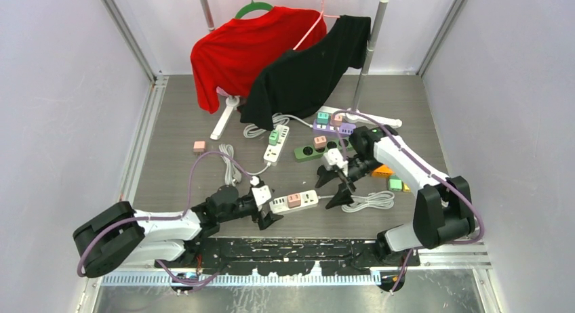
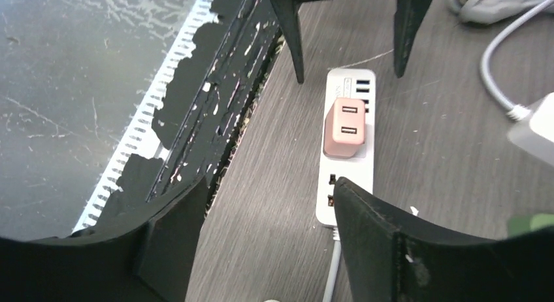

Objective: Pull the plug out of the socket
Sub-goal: Remove the plug from the socket.

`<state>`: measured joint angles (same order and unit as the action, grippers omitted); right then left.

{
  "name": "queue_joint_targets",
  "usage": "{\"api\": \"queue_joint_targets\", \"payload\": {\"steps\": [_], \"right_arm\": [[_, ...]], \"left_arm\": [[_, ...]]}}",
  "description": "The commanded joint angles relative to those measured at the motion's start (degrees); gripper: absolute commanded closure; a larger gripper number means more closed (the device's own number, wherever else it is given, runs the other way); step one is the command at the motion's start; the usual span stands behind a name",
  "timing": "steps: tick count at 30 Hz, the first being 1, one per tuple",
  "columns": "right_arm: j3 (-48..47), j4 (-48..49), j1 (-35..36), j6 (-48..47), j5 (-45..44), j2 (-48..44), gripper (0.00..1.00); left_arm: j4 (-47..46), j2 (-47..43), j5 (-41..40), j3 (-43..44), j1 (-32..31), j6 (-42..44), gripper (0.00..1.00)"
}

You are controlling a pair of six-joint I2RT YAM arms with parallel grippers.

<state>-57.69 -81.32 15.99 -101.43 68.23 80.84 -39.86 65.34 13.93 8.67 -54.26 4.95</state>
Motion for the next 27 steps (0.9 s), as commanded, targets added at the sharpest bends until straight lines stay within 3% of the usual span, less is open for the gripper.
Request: {"api": "queue_joint_targets", "payload": {"steps": [1,4,9,16,23,27], "right_arm": [[-0.39,17.59,7.23,18.56,-5.64,0.07,0.27],[1.62,30.35,12.78,32.23,-13.88,-0.02,0.26],[2.67,41.59,17.48,45.02,-20.34,0.61,0.24],[4.75,51.37,21.56,54.06,-23.79,2.15,0.30],[5.78,54.01,25.30,56.24,-24.22,4.67,0.36],[5.57,54.32,26.03,56.66,-25.62,5.25,0.40]], "left_arm": [[-7.72,1.81,0.36,-0.07,-0.08,0.59,0.11],[-9.00,4.18,1.24,0.39,-0.08,0.85,0.11],[-10.81,8.75,1.83,1.55,-0.08,1.44,0.12],[-13.64,14.88,1.84,2.85,-0.07,2.08,0.19],[-14.92,17.13,1.10,3.20,-0.08,1.51,0.25],[-11.94,17.52,1.51,4.84,-0.08,1.47,0.38]]}}
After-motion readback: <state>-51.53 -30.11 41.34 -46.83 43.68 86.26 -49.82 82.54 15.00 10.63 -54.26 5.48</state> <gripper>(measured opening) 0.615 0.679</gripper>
